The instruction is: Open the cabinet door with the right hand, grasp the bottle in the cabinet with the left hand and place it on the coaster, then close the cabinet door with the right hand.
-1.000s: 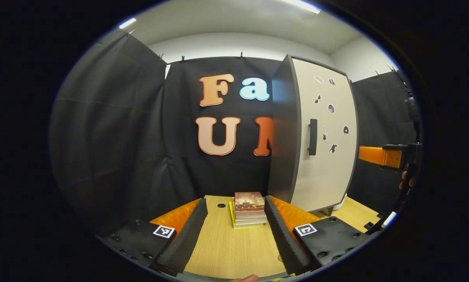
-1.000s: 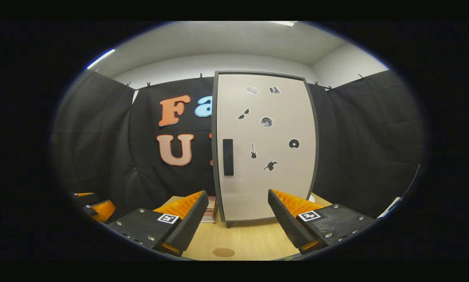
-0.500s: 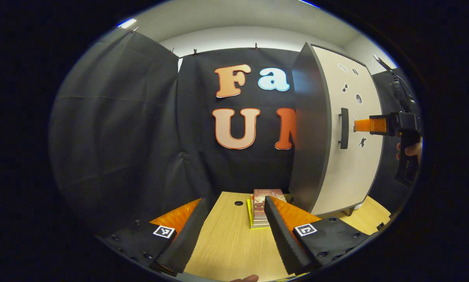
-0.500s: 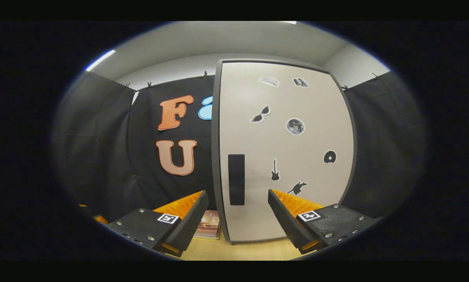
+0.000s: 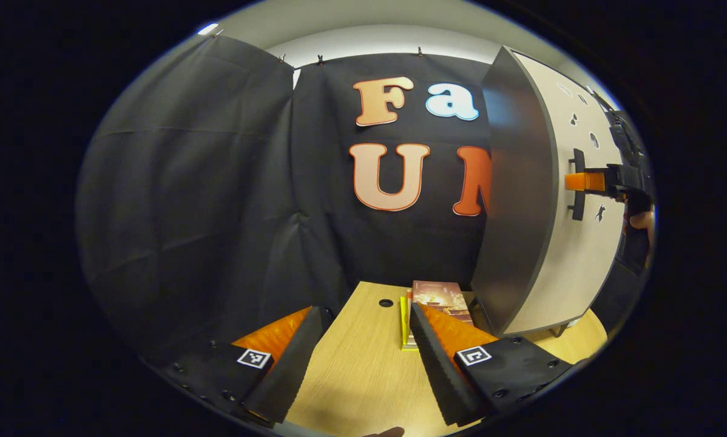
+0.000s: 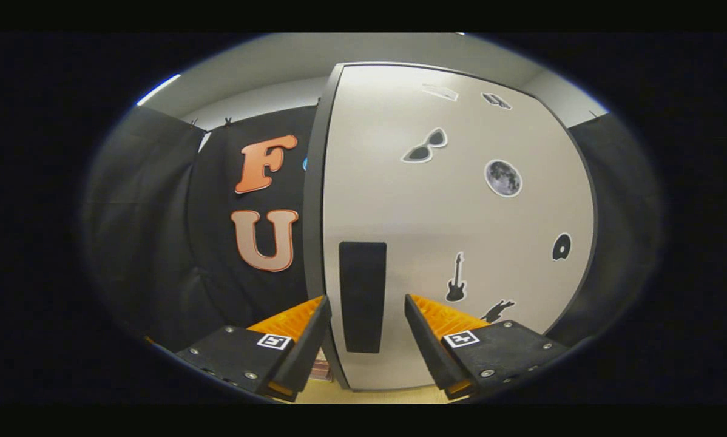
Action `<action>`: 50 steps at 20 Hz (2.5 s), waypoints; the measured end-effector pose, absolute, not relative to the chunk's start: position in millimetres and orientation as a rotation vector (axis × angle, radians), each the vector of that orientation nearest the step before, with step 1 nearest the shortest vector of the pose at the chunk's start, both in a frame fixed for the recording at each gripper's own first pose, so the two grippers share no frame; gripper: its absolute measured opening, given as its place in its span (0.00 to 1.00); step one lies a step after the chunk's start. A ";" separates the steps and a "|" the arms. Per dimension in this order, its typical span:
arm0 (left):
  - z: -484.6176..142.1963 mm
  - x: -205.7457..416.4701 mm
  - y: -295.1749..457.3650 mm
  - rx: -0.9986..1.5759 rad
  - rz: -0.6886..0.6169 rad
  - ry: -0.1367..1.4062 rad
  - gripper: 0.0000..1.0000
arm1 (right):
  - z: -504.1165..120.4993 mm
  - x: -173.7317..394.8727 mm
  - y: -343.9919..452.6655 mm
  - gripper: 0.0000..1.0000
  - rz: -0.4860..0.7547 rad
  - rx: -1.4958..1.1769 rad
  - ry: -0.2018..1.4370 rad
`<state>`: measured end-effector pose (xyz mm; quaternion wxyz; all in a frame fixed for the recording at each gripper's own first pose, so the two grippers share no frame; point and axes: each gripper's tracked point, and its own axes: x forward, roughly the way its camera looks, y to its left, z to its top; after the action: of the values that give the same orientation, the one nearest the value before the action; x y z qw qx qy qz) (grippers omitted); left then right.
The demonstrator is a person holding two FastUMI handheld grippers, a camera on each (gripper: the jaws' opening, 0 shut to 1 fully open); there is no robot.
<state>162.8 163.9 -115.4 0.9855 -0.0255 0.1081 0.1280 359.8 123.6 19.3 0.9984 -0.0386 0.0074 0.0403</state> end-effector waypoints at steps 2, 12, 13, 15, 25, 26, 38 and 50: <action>-119.2 164.8 166.3 -0.051 0.266 0.224 0.95 | 19.3 363.8 123.0 0.60 0.068 -0.084 0.013; -117.8 139.9 171.7 -0.025 0.243 0.222 0.95 | 17.0 348.5 122.7 0.29 0.040 -0.026 0.023; -117.4 136.7 170.0 -0.023 0.234 0.221 0.95 | 17.0 342.8 122.1 0.28 0.033 -0.023 0.026; -115.4 127.2 169.8 -0.017 0.220 0.218 0.95 | 16.7 325.1 116.1 0.24 0.011 -0.004 0.034; -104.6 79.2 161.5 0.006 0.145 0.186 0.95 | 18.9 217.5 60.0 0.18 -0.084 0.014 0.041; -103.5 77.4 161.8 0.007 0.140 0.181 0.95 | 19.3 213.4 57.4 0.16 -0.095 0.008 0.040; -112.6 76.4 146.4 -0.043 0.088 0.196 0.95 | 24.6 150.0 -5.5 0.19 -0.204 -0.019 0.040; -110.2 94.6 53.2 -0.018 -0.012 0.194 0.95 | 26.5 86.6 -124.9 0.12 -0.261 0.033 0.041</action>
<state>94.6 53.2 -110.2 0.9953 -0.0092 0.0967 -0.0061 86.6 -124.9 26.5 0.9911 0.0167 0.0203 -0.1303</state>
